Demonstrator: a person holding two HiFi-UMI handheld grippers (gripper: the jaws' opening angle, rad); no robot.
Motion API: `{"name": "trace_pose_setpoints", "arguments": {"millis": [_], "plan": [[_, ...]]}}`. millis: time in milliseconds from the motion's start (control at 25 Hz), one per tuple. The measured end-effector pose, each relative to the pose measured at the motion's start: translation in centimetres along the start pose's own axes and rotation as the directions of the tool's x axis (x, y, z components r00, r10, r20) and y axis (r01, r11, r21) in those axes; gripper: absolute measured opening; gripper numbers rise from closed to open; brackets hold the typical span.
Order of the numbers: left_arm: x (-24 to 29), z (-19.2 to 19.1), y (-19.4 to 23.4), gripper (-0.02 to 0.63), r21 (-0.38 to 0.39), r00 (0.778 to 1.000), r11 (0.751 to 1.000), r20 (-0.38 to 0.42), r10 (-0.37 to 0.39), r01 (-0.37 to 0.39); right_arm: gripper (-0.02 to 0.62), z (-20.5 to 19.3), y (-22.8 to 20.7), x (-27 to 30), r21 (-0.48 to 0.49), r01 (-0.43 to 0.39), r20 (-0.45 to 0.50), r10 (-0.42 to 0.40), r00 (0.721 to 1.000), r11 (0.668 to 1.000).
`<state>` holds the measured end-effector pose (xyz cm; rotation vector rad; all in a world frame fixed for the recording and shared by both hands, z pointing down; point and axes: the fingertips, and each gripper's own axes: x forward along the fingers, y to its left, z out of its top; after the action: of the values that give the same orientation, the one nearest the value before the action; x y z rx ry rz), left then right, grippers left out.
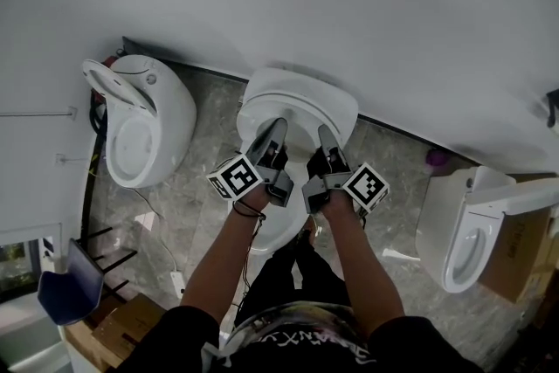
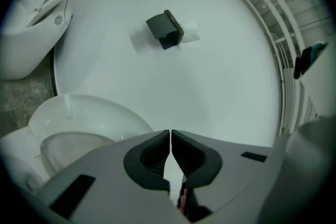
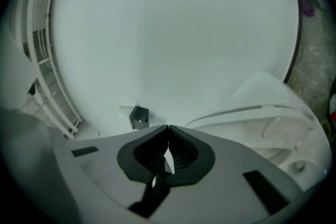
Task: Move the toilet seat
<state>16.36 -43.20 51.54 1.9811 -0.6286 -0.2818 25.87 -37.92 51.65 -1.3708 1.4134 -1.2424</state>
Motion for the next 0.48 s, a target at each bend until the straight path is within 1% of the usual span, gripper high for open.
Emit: {"name": "trace_pose_setpoints", "arguments": {"millis": [120,240,280,360,480], "plan": [[-1.2,1.4,-2.9,0.031,0.11,0.999,0.993,-0.02,-0.035,0.037,0.005,-0.5,4.5,0.1,-0.152,-0.064,-0.052,0.057,0.997,0.986],[-2.9,2.7,-6.4,0.031,0.231,0.997,0.97,-0.046,-0.066,0.075,0.005,-1.9,9.0,-0.4,-0.286,-0.144,-0.132,0.11,0.985,0.947],[-3.6,3.2,-7.6,0.031,0.272,0.996,0.958,-0.055,-0.074,0.087,0.005,-2.5,10.4,-0.7,-0.331,-0.164,-0.16,0.116,0.98,0.929],[-5.0,4.1,-9.8,0.031,0.351,0.994,0.93,-0.072,-0.087,0.107,0.005,-3.5,13.3,-1.3,-0.429,-0.201,-0.208,0.12,0.971,0.881],[-7.2,5.5,-13.2,0.031,0.464,0.991,0.876,-0.089,-0.104,0.133,0.004,-4.8,17.3,-2.4,-0.557,-0.265,-0.264,0.134,0.955,0.787]]}}
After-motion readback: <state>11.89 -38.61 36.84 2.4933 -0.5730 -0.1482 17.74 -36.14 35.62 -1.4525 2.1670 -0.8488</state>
